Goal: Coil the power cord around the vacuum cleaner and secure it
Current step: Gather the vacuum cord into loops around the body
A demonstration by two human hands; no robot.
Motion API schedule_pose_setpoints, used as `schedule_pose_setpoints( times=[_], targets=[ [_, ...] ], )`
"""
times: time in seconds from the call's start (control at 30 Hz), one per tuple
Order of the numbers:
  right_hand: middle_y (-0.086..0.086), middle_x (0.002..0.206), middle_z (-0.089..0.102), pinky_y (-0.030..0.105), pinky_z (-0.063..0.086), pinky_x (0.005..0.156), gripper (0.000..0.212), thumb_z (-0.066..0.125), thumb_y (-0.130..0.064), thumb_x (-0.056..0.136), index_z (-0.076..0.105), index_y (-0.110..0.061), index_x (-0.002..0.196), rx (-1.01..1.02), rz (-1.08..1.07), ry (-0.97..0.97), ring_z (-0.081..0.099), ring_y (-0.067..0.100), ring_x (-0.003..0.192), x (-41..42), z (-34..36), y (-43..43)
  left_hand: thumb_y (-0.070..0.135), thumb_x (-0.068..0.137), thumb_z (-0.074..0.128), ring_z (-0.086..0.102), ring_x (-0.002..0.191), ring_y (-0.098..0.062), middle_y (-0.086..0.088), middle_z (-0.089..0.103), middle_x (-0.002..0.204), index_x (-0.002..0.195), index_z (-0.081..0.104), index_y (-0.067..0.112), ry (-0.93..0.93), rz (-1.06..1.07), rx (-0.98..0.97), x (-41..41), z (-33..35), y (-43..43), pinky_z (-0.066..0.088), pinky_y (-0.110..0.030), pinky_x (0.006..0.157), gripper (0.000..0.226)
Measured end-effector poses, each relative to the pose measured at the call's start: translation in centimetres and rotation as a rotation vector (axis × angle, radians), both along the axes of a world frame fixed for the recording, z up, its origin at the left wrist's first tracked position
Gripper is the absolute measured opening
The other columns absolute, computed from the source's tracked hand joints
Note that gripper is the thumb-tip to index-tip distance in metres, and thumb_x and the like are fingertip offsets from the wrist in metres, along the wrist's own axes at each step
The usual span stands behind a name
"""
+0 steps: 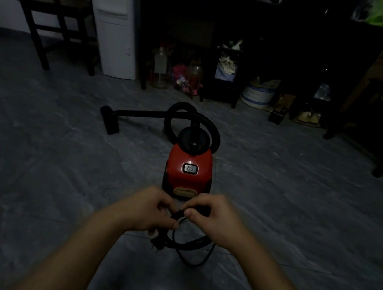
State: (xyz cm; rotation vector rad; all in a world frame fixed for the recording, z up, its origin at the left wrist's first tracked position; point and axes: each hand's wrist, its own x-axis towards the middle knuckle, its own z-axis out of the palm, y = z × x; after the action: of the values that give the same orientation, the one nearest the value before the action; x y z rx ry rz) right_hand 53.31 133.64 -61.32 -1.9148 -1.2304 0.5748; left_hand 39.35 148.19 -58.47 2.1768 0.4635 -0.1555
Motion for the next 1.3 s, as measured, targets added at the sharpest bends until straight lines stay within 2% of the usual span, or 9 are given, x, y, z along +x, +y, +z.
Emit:
schedule_pose_setpoints(
  times=[0.1, 0.2, 0.3, 0.63, 0.77, 0.87, 1.0, 1.13, 1.3],
  targets=[
    [-0.013, 0.102, 0.073, 0.027, 0.052, 0.095, 0.011, 0.071, -0.024, 0.088, 0.076, -0.029, 0.096, 0.069, -0.051, 0.077, 0.065, 0.000, 0.102, 0.0, 0.1, 0.0, 0.028, 0.081, 0.078, 0.054, 0.044, 0.000, 0.005, 0.061, 0.057, 0.088, 0.072, 0.017, -0.077, 0.061, 0.091, 0.2, 0.0, 0.1, 0.043, -0.015, 0.047, 0.014],
    [-0.014, 0.096, 0.074, 0.015, 0.051, 0.087, 0.012, 0.071, -0.022, 0.087, 0.077, -0.027, 0.096, 0.138, -0.106, 0.098, 0.066, -0.003, 0.098, 0.3, 0.5, 0.1, 0.025, 0.081, 0.077, 0.053, 0.044, 0.001, 0.004, 0.059, 0.058, 0.087, 0.073, 0.014, -0.173, 0.136, 0.110, 0.4, 0.0, 0.0, 0.040, -0.013, 0.046, 0.013],
    [-0.013, 0.094, 0.075, 0.014, 0.051, 0.084, 0.010, 0.071, -0.021, 0.087, 0.077, -0.025, 0.095, 0.212, -0.166, 0.133, 0.067, -0.002, 0.095, 0.9, 0.8, 0.0, 0.024, 0.082, 0.077, 0.054, 0.049, -0.002, -0.007, 0.063, 0.061, 0.087, 0.074, 0.017, -0.255, 0.164, 0.138, 0.3, 0.0, 0.0, 0.044, -0.020, 0.051, 0.010],
    [-0.010, 0.106, 0.075, 0.014, 0.053, 0.083, 0.028, 0.066, -0.013, 0.091, 0.072, -0.023, 0.116, 0.342, -0.275, 0.236, 0.069, 0.001, 0.100, 2.5, 0.9, -1.2, 0.012, 0.084, 0.075, 0.054, 0.047, -0.009, 0.004, 0.052, 0.049, 0.089, 0.075, 0.011, -0.443, 0.441, -0.087, -0.1, 0.2, 1.4, 0.046, -0.020, 0.048, 0.006],
    [-0.007, 0.104, 0.075, 0.023, 0.055, 0.088, 0.027, 0.070, -0.014, 0.088, 0.073, -0.021, 0.114, 0.313, -0.319, 0.203, 0.069, 0.003, 0.098, 2.4, 0.5, -1.1, 0.010, 0.085, 0.073, 0.058, 0.047, -0.015, 0.001, 0.056, 0.049, 0.089, 0.075, 0.014, -0.429, 0.456, -0.126, -0.1, 0.5, 1.0, 0.049, -0.022, 0.048, 0.005],
    [-0.006, 0.101, 0.076, 0.019, 0.054, 0.088, 0.022, 0.069, -0.013, 0.089, 0.074, -0.018, 0.110, 0.305, -0.328, 0.187, 0.069, 0.002, 0.096, 2.3, 0.4, -1.0, 0.011, 0.086, 0.072, 0.058, 0.047, -0.016, -0.002, 0.057, 0.050, 0.089, 0.075, 0.013, -0.406, 0.444, -0.114, -0.1, 0.3, 1.0, 0.049, -0.024, 0.048, 0.005],
    [-0.008, 0.099, 0.075, 0.012, 0.051, 0.083, 0.019, 0.066, -0.012, 0.091, 0.074, -0.020, 0.106, 0.310, -0.300, 0.216, 0.069, 0.000, 0.095, 2.1, 0.8, -1.0, 0.015, 0.087, 0.071, 0.058, 0.046, -0.010, -0.016, 0.064, 0.060, 0.088, 0.075, 0.014, -0.329, 0.330, 0.075, -0.4, 0.1, 1.3, 0.048, -0.021, 0.048, 0.004],
    [-0.008, 0.103, 0.074, 0.013, 0.052, 0.087, 0.019, 0.065, -0.014, 0.092, 0.074, -0.024, 0.106, 0.281, -0.260, 0.232, 0.068, 0.001, 0.099, 1.8, 1.0, -1.0, 0.027, 0.085, 0.073, 0.061, 0.054, -0.006, -0.003, 0.067, 0.064, 0.087, 0.074, 0.016, -0.231, 0.266, 0.319, -0.7, 0.0, 1.6, 0.045, -0.015, 0.051, 0.012],
    [-0.005, 0.106, 0.075, 0.020, 0.053, 0.092, 0.021, 0.065, -0.016, 0.093, 0.073, -0.016, 0.111, 0.227, -0.213, 0.192, 0.068, 0.004, 0.102, 1.9, 1.2, -1.3, 0.039, 0.077, 0.078, 0.059, 0.057, -0.003, 0.005, 0.063, 0.063, 0.092, 0.071, 0.034, -0.258, 0.266, 0.315, -0.6, 0.5, 1.1, 0.041, -0.010, 0.050, 0.017]
  ],
)
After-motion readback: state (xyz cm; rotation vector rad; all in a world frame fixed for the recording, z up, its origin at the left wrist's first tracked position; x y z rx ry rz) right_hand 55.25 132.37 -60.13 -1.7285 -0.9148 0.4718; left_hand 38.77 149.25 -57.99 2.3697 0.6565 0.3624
